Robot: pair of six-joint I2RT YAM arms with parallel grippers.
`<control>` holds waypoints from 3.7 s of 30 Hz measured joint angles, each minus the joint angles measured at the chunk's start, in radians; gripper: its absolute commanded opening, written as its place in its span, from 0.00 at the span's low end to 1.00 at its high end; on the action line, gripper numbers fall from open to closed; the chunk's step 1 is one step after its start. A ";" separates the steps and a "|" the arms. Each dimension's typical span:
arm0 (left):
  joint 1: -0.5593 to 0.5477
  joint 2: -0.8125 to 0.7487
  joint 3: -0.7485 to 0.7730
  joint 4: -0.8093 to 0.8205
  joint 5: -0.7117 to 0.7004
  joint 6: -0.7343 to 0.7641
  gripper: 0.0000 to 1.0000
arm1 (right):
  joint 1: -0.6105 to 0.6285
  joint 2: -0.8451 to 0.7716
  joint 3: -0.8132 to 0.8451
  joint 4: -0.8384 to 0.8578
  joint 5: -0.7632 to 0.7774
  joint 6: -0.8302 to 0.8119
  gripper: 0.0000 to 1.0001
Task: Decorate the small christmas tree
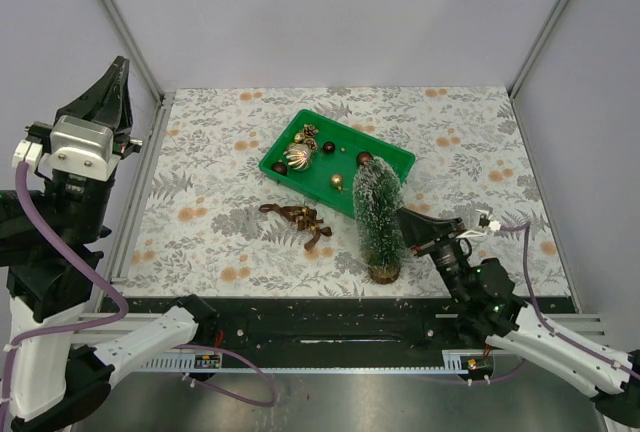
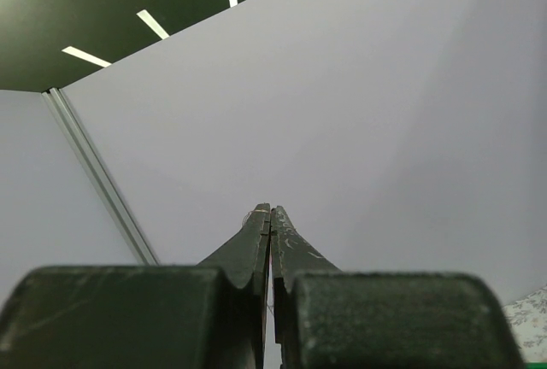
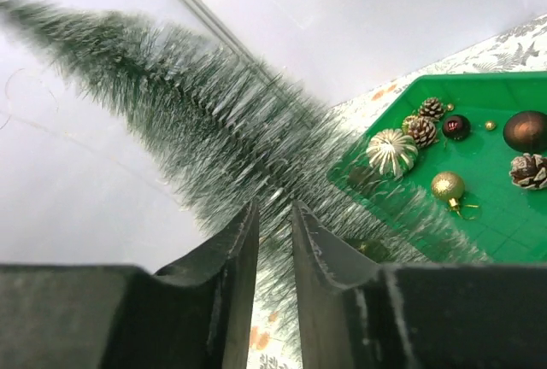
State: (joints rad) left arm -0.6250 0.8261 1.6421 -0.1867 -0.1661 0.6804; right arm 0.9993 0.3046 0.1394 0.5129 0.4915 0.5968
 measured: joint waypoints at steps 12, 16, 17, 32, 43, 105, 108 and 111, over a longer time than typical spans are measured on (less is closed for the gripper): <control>0.000 0.001 0.000 0.000 0.000 0.001 0.04 | 0.000 -0.233 0.088 -0.484 0.050 0.040 0.44; 0.000 0.001 0.001 0.000 0.000 0.005 0.04 | 0.000 -0.209 0.141 -0.538 0.056 0.014 0.47; 0.000 0.001 0.001 0.000 0.000 0.006 0.04 | 0.000 -0.194 0.161 -0.539 0.066 0.002 0.49; 0.000 0.000 0.001 0.000 -0.004 0.013 0.04 | -0.066 0.792 0.687 -0.510 -0.109 -0.172 0.74; 0.000 0.000 0.001 0.000 -0.021 0.037 0.05 | -0.101 1.247 0.877 -0.563 -0.516 -0.245 0.68; 0.000 0.006 0.000 0.011 -0.048 0.057 0.05 | -0.168 1.692 1.171 -0.664 -0.633 -0.346 0.71; 0.000 0.005 -0.002 0.012 -0.048 0.058 0.05 | -0.189 1.692 1.171 -0.663 -0.635 -0.346 0.71; 0.000 0.000 -0.010 0.018 -0.048 0.061 0.05 | -0.233 1.692 1.171 -0.660 -0.635 -0.346 0.70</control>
State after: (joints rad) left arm -0.6250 0.8257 1.6318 -0.1692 -0.2142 0.7414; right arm 0.7666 1.9968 1.3106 -0.1474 -0.1432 0.2512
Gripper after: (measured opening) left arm 0.049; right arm 0.709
